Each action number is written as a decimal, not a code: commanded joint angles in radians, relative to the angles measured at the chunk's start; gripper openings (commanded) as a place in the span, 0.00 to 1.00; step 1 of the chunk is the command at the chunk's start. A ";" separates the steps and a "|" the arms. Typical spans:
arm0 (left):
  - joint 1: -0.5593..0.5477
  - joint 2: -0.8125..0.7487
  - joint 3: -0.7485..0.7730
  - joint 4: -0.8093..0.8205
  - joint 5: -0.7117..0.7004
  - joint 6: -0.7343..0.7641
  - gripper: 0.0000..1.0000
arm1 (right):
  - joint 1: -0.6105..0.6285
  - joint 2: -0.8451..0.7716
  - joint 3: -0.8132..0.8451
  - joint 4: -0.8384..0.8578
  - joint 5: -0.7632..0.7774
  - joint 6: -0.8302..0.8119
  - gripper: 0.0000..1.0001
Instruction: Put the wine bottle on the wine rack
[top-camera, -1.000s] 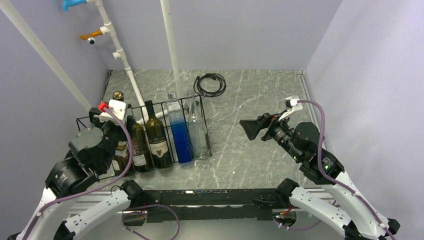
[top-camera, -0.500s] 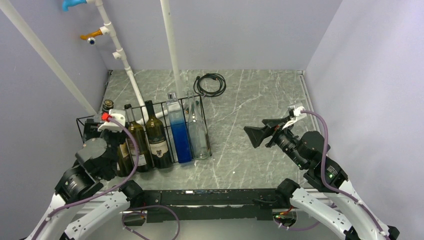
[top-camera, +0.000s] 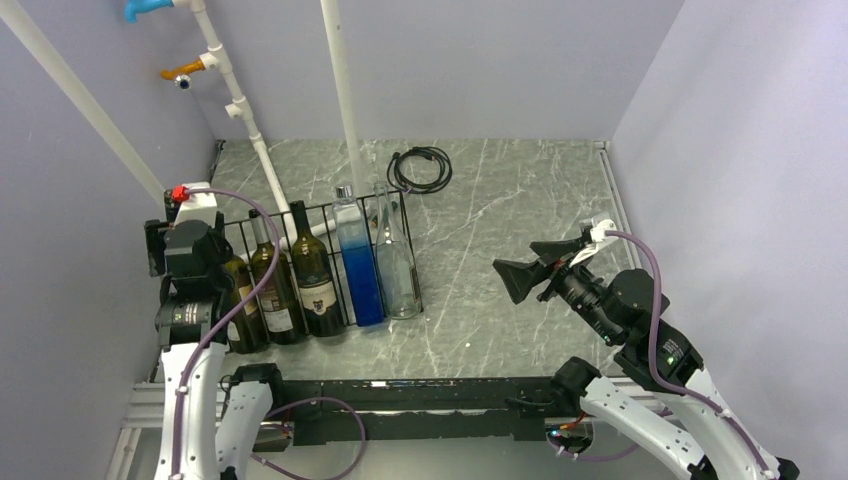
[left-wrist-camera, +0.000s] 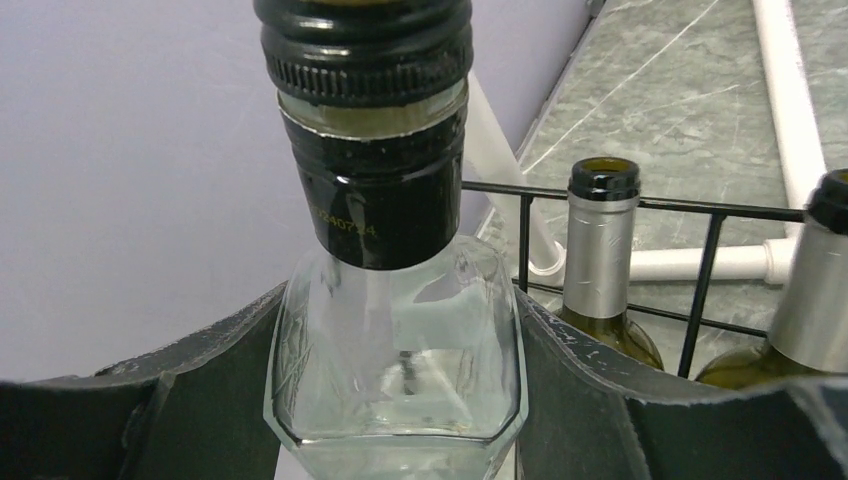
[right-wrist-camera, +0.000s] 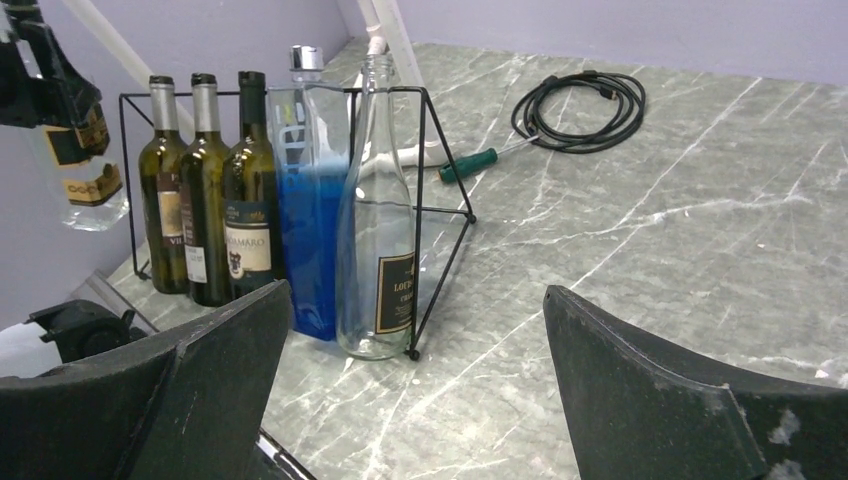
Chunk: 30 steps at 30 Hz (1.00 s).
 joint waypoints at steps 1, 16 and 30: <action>0.069 -0.026 -0.089 0.214 0.028 -0.051 0.00 | 0.002 0.015 0.029 0.032 -0.037 -0.031 1.00; 0.196 -0.001 -0.318 0.423 -0.068 -0.206 0.00 | 0.001 0.038 0.005 0.058 -0.079 -0.015 1.00; 0.208 0.036 -0.357 0.370 -0.136 -0.264 0.01 | 0.003 0.036 0.002 0.060 -0.090 0.003 1.00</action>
